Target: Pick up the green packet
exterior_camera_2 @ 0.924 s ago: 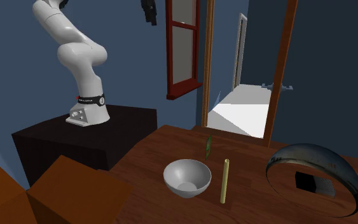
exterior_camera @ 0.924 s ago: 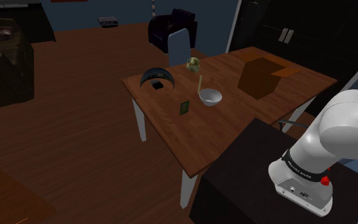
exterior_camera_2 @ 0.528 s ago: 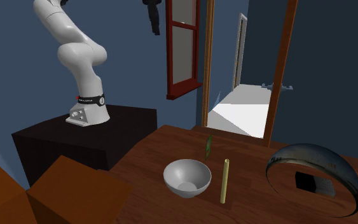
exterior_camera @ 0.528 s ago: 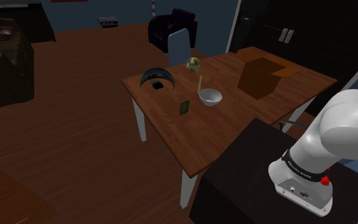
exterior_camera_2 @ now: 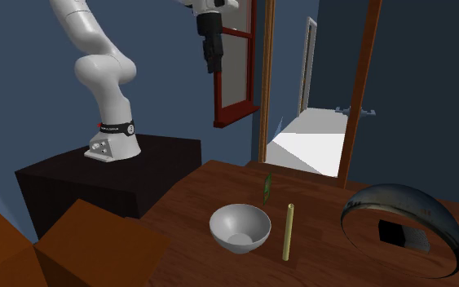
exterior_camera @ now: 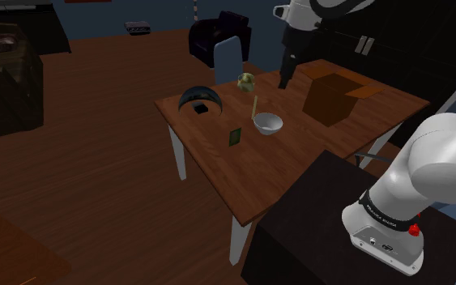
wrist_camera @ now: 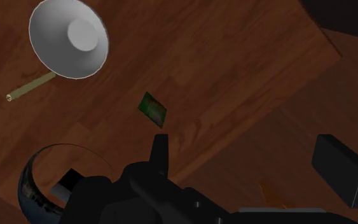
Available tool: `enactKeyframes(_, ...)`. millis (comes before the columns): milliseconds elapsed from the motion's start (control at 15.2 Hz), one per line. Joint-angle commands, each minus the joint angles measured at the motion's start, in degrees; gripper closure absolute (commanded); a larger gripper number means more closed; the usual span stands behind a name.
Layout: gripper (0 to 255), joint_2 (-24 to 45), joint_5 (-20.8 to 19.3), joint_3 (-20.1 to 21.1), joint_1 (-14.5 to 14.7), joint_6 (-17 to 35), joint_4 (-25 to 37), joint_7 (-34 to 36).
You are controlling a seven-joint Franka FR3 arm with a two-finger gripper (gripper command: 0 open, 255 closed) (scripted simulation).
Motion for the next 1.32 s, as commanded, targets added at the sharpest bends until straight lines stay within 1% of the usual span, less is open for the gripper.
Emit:
enactKeyframes(0,0,3.6,-0.3,-1.3,0.7,3.5,0.0,-4.2)
enactKeyframes(330,0,13.8,0.0,-4.0,2.3,11.7,1.5,-14.5)
enactKeyframes(660,0,25.0,2.0,-5.5,3.5,18.7,4.9,-25.2)
enactKeyframes(924,0,34.1,4.3,-5.3,3.6,23.3,9.0,-33.7)
enactKeyframes(1254,0,45.4,6.3,-3.2,2.5,27.6,15.4,-43.2)
